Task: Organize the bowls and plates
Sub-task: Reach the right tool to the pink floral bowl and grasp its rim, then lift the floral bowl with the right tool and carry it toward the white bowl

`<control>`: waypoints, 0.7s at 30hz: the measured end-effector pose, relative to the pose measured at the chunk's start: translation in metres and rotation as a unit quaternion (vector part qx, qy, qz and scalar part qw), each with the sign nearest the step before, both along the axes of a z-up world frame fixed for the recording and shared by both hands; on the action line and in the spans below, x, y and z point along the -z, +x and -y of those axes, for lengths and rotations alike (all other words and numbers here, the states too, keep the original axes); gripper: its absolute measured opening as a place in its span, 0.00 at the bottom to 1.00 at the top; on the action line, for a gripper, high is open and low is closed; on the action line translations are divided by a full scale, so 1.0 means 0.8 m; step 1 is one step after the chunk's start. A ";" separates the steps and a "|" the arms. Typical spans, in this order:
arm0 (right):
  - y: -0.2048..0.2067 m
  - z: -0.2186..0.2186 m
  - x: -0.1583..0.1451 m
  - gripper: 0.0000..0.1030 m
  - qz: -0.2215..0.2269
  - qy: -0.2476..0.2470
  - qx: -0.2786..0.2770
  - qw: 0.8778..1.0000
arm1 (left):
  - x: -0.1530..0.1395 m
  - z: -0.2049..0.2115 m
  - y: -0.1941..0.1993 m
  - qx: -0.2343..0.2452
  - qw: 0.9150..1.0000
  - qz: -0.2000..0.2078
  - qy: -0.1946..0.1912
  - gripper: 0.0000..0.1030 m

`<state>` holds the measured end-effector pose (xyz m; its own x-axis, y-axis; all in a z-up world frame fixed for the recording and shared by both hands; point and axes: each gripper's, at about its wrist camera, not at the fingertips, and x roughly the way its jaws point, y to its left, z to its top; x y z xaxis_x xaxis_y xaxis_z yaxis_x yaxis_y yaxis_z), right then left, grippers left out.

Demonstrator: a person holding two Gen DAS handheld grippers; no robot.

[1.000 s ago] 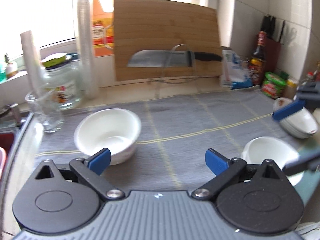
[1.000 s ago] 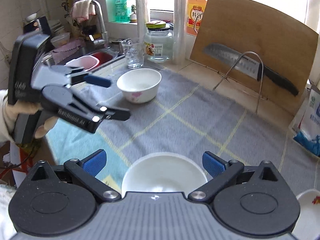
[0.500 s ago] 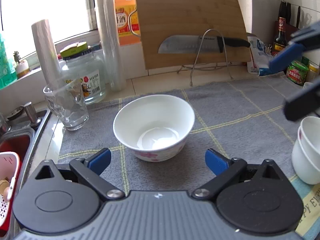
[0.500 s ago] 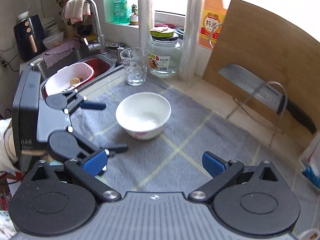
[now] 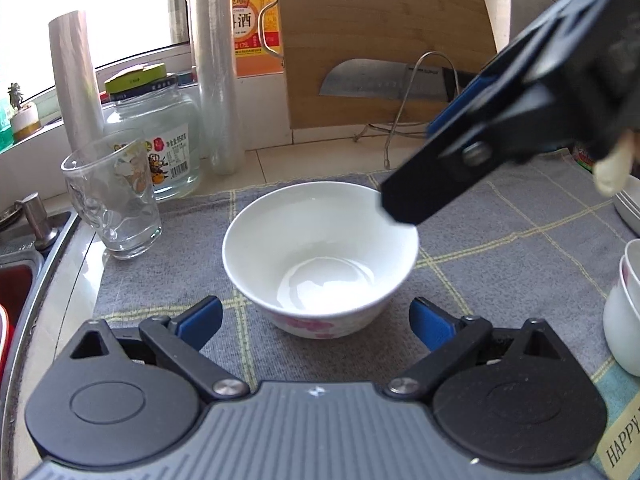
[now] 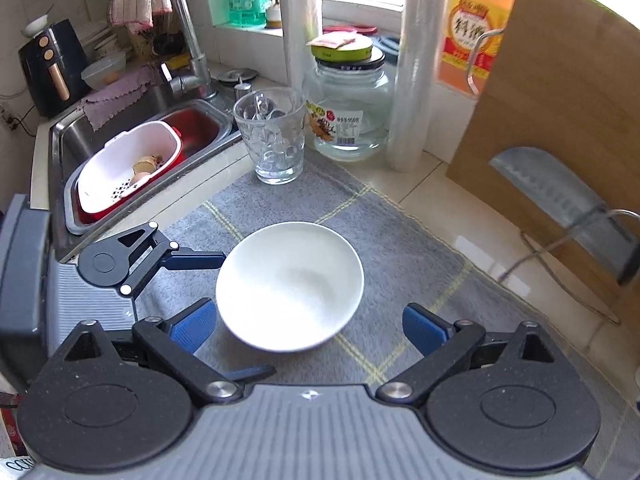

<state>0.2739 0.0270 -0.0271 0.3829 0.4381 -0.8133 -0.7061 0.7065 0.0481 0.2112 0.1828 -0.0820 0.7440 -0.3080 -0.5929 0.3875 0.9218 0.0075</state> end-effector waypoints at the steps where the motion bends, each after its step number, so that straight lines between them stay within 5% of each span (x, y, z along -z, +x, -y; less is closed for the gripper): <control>1: 0.004 -0.003 0.004 0.94 -0.004 -0.001 -0.003 1.000 | 0.000 0.000 0.001 0.002 1.000 0.003 -0.002 0.95; 21: 0.063 -0.029 0.042 0.74 -0.059 0.010 -0.017 0.998 | -0.002 -0.003 0.012 0.016 0.999 0.007 -0.034 0.89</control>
<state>0.3240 0.0502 -0.0608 0.2696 0.4663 -0.8425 -0.7176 0.6808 0.1472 0.2205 0.1853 -0.0805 0.7406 -0.3712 -0.5602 0.4177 0.9073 -0.0490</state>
